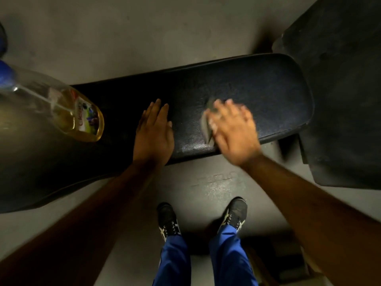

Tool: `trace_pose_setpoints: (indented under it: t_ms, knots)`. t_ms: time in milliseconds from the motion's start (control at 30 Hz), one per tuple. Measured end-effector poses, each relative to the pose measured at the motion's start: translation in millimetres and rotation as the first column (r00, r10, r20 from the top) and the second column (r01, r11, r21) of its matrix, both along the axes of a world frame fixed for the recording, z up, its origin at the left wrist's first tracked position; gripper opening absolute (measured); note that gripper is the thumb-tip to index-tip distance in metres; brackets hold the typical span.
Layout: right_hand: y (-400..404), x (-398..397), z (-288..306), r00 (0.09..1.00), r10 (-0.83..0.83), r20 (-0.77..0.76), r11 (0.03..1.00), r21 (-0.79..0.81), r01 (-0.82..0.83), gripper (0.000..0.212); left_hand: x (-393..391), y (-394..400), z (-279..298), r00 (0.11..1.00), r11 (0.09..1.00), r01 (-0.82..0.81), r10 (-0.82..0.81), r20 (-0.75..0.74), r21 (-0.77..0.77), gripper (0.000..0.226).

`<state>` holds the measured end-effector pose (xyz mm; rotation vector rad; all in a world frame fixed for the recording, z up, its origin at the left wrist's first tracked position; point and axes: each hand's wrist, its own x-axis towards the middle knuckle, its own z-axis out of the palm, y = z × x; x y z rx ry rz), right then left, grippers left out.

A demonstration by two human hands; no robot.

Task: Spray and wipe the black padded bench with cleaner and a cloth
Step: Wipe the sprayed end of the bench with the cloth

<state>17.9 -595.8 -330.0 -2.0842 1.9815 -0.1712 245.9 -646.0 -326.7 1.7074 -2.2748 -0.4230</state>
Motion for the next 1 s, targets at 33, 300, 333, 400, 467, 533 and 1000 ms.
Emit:
trace_pose_setpoints:
  t_ms: [33,300,333,400,467,533,1000]
  knots:
    - [-7.9,10.0,3.2,0.983,-0.183,0.007,0.983,0.025,0.183,0.056,6.0,-2.0,0.4,1.0,1.0,-0.014,0.014,0.018,-0.027,0.047]
    - [-43.1,12.1,7.9,0.997,-0.068,-0.031,0.995,0.064,0.07,0.061,17.7,-4.8,-11.3,0.97,0.997,-0.067,0.076,0.233,-0.048,0.056]
    - [-48.0,22.7,6.9,0.978,-0.203,-0.054,0.974,0.087,0.207,0.062,17.5,-4.4,-10.2,0.967,0.997,-0.068,0.077,0.241,-0.048,0.056]
    - [-42.7,56.5,10.3,0.998,-0.02,-0.063,0.996,0.083,0.025,0.064,16.5,-4.7,-7.3,0.967,0.996,-0.067,0.08,0.243,-0.064,0.056]
    - [-40.9,52.2,9.1,0.952,0.304,-0.03,0.949,0.091,-0.3,0.062,16.0,-4.5,-6.8,0.966,0.996,-0.06,0.075,0.245,-0.071,0.056]
    - [-68.5,28.7,7.2,0.987,0.158,-0.035,0.986,0.049,-0.157,0.063,16.1,-3.6,-9.2,0.967,0.997,-0.056,0.068,0.245,-0.058,0.056]
    - [-126.2,83.2,1.7,0.978,0.205,-0.045,0.979,-0.008,-0.205,0.063,18.4,-4.5,-8.1,0.97,0.984,-0.153,0.166,0.179,-0.086,0.055]
